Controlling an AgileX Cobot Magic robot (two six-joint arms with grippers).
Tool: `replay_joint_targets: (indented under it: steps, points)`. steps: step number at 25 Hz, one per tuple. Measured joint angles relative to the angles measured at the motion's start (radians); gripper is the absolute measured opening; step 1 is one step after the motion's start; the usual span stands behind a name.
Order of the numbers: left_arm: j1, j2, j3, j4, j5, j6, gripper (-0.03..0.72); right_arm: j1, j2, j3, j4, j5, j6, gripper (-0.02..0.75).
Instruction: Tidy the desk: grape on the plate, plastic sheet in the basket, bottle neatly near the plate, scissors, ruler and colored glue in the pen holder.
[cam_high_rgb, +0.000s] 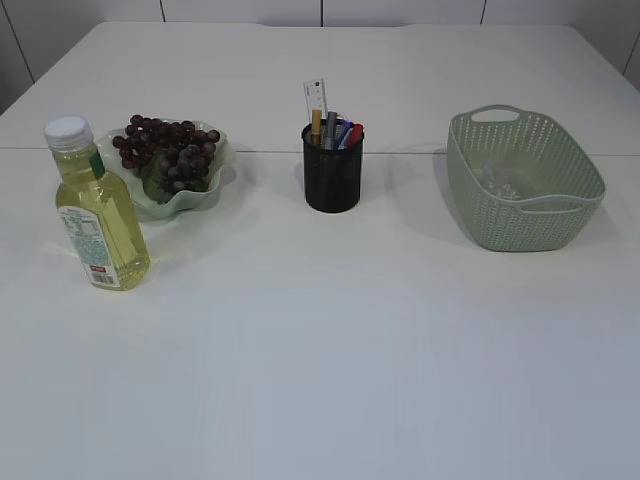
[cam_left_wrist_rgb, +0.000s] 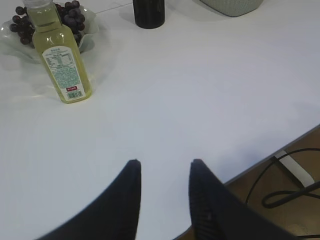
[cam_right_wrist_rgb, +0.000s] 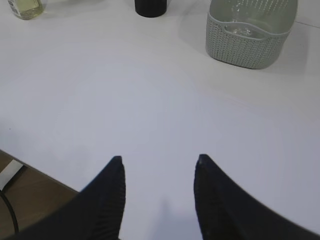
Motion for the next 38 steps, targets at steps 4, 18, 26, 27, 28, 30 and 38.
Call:
replay_joint_targets:
  steps: [4, 18, 26, 27, 28, 30, 38]
  points:
    - [0.0, 0.0, 0.0, 0.001, 0.0, 0.0, 0.244, 0.0, 0.0, 0.0, 0.005, 0.0, 0.002, 0.366]
    - [0.0, 0.0, 0.0, 0.024, 0.0, -0.031, 0.553, 0.0, 0.0, 0.0, 0.013, 0.0, 0.004, 0.51]
    - [0.037, 0.0, 0.0, 0.024, 0.0, -0.031, 0.476, -0.153, 0.0, 0.0, 0.018, 0.0, 0.004, 0.514]
    - [0.06, 0.0, 0.0, 0.024, 0.0, -0.031, 0.469, -0.191, 0.0, 0.0, 0.018, 0.0, 0.004, 0.514]
    - [0.083, 0.0, 0.0, 0.024, 0.0, -0.031, 0.463, -0.236, 0.0, 0.0, 0.018, 0.0, 0.004, 0.514]
    - [0.143, 0.0, 0.0, 0.021, 0.0, -0.031, 0.454, -0.31, 0.0, 0.0, 0.018, 0.0, 0.004, 0.514]
    - [0.216, 0.0, 0.0, 0.02, 0.0, -0.031, 0.438, -0.376, 0.0, 0.0, 0.018, 0.0, 0.004, 0.514]
